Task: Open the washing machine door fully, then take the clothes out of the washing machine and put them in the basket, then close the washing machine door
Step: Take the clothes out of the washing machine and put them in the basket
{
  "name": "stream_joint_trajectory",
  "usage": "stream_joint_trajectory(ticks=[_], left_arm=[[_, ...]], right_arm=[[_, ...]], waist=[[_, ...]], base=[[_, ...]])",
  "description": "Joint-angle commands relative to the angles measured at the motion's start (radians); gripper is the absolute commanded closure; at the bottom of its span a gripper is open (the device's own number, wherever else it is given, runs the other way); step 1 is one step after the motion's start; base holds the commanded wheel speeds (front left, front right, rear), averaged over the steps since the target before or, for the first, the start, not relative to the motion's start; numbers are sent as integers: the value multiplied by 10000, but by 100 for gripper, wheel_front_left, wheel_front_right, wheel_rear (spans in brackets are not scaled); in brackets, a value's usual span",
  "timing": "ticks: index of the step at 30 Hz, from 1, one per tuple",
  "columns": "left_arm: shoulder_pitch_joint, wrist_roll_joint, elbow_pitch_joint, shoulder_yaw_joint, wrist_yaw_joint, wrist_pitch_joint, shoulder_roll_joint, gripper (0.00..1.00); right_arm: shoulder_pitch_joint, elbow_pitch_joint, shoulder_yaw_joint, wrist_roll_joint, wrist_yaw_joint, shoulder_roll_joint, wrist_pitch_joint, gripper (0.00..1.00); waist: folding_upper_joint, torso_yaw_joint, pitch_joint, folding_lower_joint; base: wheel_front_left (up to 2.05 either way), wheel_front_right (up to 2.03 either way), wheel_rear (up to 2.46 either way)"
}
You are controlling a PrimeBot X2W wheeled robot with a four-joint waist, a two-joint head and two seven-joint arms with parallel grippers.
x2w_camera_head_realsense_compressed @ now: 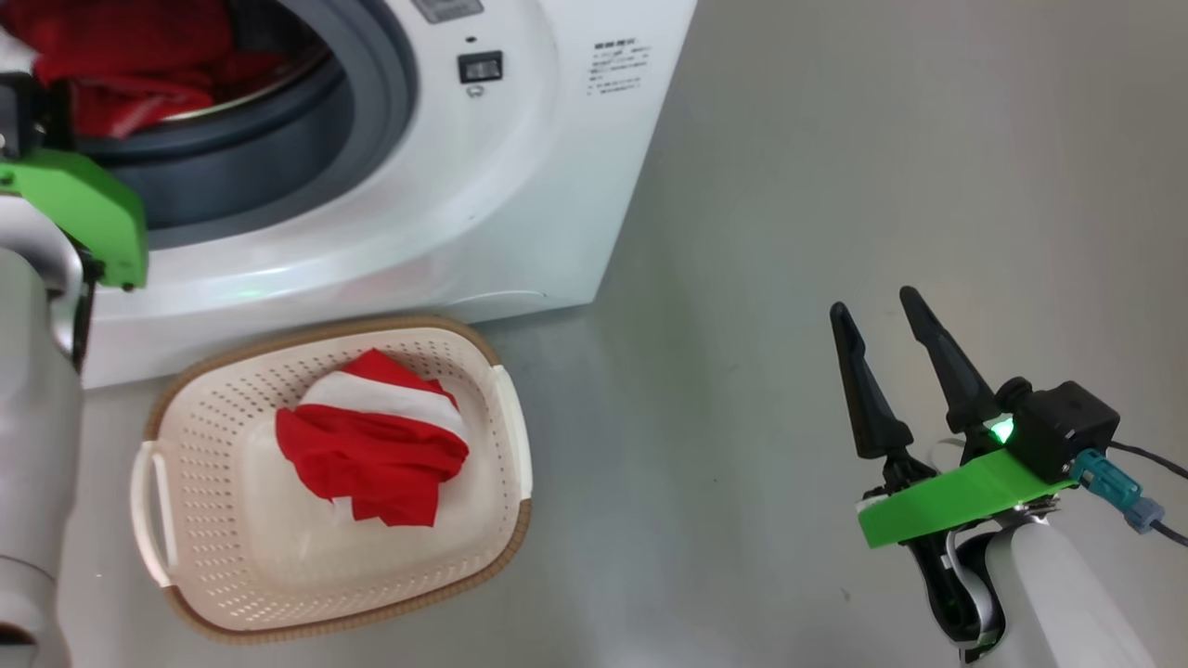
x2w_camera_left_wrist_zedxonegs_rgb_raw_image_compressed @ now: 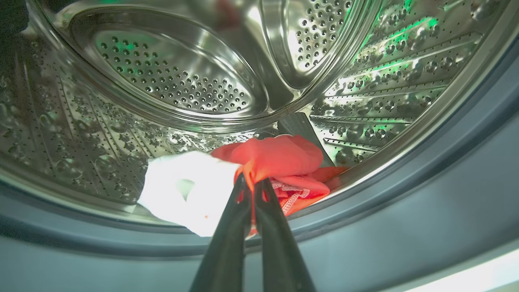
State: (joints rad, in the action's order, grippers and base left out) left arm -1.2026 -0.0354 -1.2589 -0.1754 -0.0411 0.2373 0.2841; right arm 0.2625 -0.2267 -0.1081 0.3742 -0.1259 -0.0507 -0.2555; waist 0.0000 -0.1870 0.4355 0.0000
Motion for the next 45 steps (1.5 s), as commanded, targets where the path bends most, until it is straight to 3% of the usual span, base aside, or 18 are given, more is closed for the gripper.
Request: stream_joint_trajectory(ticks=[1, 19, 45], left_arm=[[165, -170, 256, 247, -54, 156, 376, 100], [2277, -2191, 3017, 1673, -806, 243, -356, 100], [6553, -3474, 9564, 2780, -894, 244, -1278, 100]], right_arm=[[-196, 191, -134, -160, -48, 5, -63, 0], [-687, 71, 79, -393, -48, 5, -63, 0], [-1261, 262, 695, -672, -48, -162, -63, 0]], waist=[[0, 180, -203, 0], [0, 463, -1075, 0], [0, 975, -1588, 0]], base=[[0, 0, 0], [0, 0, 0], [0, 0, 0]])
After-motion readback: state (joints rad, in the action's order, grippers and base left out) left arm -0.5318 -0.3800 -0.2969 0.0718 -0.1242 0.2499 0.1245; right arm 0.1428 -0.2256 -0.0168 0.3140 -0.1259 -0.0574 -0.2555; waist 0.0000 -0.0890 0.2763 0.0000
